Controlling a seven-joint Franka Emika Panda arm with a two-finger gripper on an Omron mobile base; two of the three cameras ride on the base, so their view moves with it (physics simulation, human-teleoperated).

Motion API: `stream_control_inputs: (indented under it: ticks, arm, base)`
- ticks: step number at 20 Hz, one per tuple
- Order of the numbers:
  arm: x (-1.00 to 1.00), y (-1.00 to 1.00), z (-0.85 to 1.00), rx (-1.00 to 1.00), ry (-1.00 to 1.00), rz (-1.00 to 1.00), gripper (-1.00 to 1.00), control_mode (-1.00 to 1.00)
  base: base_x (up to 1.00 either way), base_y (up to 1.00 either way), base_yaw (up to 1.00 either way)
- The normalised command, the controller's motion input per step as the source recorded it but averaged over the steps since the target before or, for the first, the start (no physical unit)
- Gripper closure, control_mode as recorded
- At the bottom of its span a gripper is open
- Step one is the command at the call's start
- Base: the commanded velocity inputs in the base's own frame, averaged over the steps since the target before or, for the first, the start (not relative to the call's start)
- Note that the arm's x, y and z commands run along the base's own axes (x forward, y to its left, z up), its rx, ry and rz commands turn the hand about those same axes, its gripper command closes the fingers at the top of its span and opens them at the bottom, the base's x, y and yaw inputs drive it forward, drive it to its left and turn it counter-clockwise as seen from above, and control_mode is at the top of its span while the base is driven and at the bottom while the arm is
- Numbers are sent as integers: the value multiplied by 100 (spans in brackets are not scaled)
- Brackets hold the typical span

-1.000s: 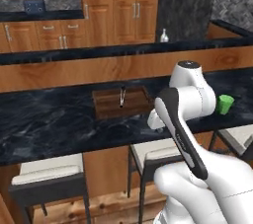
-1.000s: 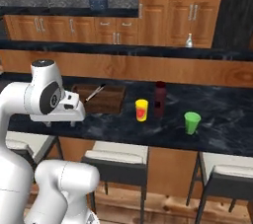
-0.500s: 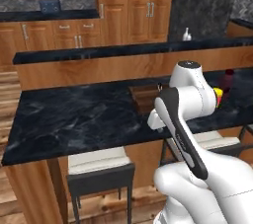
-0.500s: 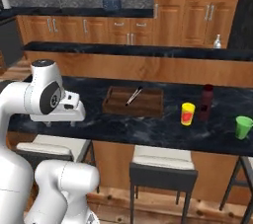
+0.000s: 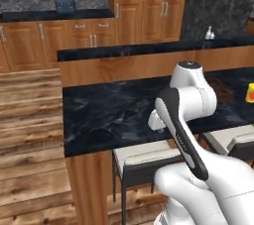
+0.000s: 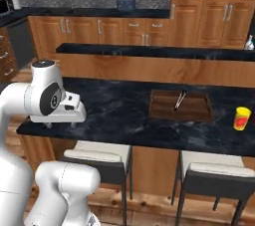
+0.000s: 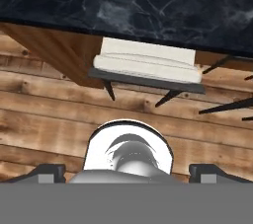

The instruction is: Place the drinks on the dining counter in a tight cluster.

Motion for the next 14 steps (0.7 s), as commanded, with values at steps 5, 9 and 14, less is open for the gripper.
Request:
stream_control_inputs:
  ticks: [5, 9, 14]
  arm:
    - [0, 0, 0, 0, 0, 0, -100, 100]
    - [0, 0, 0, 0, 0, 0, -100, 100]
    - [0, 0, 0, 0, 0, 0, -100, 100]
  base:
    - [20, 85, -2]
    - [23, 84, -2]
    - [30, 85, 0]
